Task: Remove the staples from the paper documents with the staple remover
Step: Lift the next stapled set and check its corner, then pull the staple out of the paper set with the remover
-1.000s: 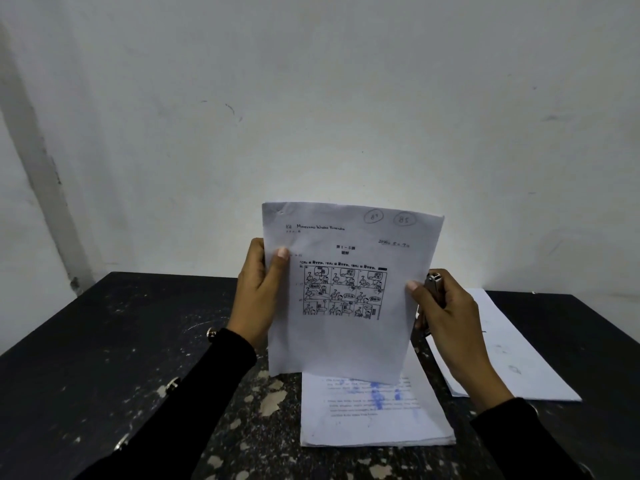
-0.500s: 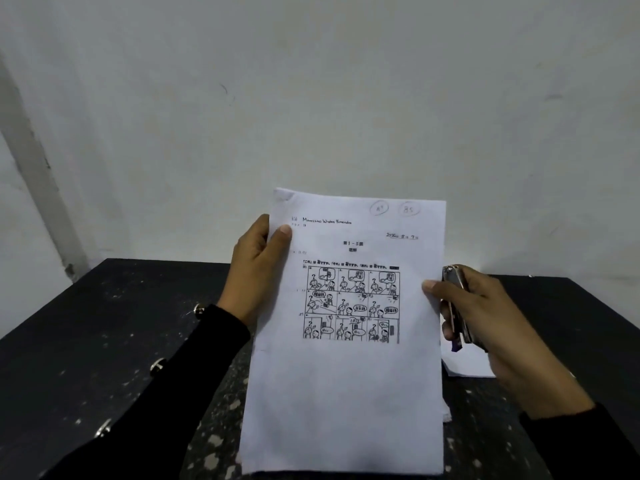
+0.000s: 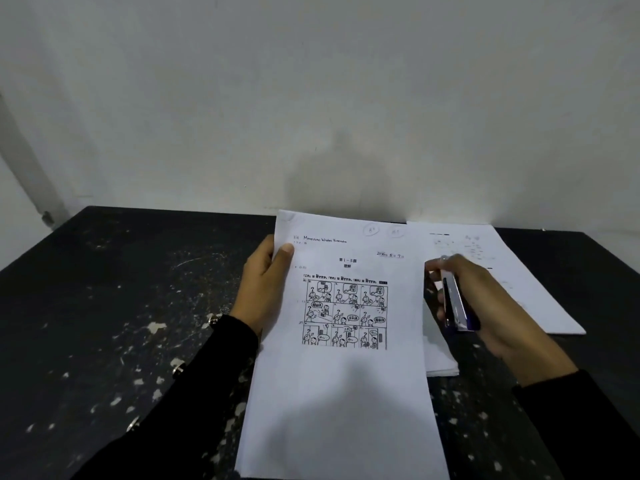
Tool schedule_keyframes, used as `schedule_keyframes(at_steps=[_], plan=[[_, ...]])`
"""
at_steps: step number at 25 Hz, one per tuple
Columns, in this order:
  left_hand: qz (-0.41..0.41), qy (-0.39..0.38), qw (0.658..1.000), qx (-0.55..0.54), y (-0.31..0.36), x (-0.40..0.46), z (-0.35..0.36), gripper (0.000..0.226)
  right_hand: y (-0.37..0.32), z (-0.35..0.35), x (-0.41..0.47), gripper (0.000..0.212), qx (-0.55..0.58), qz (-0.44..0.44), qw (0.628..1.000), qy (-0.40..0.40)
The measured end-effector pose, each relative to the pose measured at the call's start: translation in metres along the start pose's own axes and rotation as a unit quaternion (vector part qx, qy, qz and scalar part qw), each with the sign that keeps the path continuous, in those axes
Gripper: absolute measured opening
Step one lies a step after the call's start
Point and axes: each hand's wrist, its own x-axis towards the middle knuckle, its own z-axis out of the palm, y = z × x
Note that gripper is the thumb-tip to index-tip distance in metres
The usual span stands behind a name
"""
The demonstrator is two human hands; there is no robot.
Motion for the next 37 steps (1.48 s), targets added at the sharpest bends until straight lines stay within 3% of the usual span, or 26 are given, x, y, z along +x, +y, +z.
schedule_keyframes(at_steps=[3,7,12,16,21,24,29,37], plan=[[0.0,0.015,1.0,-0.018,-0.011,0.004,-0.003,0.016,-0.008,0.013,0.008,0.022,0.095,-0.003,0.995,0.001],[-0.01,0.0,1.0,-0.03,-0.027,0.006,-0.006,0.024,-0.013,0.033,0.023,0.019,0.184,-0.085,0.979,-0.023],[-0.016,-0.006,0.999,-0.047,-0.037,0.009,-0.007,0.021,-0.02,0.058,0.037,0.021,0.164,-0.138,0.975,-0.049],[-0.03,-0.013,0.998,-0.05,-0.044,0.011,-0.007,0.021,-0.033,0.082,0.05,0.033,0.148,-0.137,0.978,-0.045],[-0.018,-0.024,1.0,-0.01,-0.045,0.011,-0.008,0.022,-0.054,0.101,0.061,0.066,0.199,-0.108,0.966,-0.124],[-0.005,-0.032,0.999,0.014,-0.044,0.012,-0.009,0.021,-0.057,0.107,0.065,0.063,0.146,-0.164,0.966,-0.134],[0.007,-0.046,0.998,0.036,-0.042,0.011,-0.009,0.021,-0.058,0.112,0.067,0.036,0.053,-0.229,0.959,-0.157],[0.051,-0.053,0.996,0.053,-0.038,0.01,-0.007,0.024,-0.058,0.114,0.064,0.032,-0.04,-0.286,0.934,-0.21]])
